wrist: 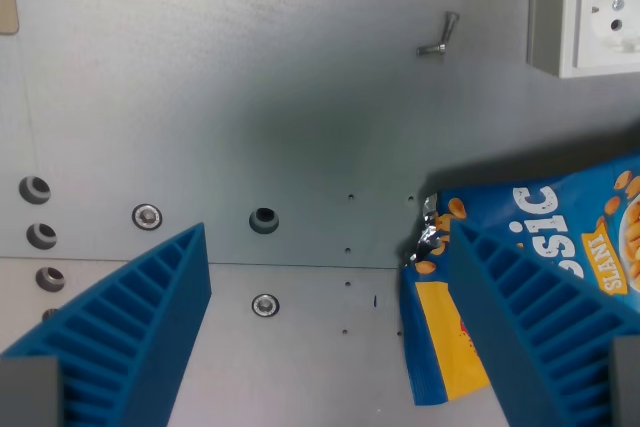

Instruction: Rotate around base positive x

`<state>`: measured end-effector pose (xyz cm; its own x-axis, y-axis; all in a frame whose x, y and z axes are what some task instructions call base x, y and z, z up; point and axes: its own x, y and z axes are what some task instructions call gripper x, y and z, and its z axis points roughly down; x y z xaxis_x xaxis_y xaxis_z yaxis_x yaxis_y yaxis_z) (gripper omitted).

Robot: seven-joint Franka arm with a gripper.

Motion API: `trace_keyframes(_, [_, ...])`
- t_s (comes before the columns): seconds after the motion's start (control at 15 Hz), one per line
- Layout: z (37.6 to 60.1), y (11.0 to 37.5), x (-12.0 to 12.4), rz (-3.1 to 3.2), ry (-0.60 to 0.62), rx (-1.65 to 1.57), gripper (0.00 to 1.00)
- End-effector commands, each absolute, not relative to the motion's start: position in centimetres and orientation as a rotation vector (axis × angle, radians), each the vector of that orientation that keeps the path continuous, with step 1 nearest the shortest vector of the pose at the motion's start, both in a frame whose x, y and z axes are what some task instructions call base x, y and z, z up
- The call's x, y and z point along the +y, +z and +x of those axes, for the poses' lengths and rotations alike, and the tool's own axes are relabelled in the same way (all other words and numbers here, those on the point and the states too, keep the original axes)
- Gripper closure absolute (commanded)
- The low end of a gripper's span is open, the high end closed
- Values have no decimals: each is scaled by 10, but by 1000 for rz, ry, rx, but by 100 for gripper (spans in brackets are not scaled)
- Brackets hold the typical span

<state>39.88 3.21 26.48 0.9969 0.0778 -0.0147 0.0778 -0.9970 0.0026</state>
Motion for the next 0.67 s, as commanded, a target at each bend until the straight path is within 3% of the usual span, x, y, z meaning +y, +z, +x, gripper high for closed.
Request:
trace_keyframes(0.07, [399,267,32,3149,-11,123,0])
trace_keyframes(0.67, [399,267,32,3269,-4,129,0])
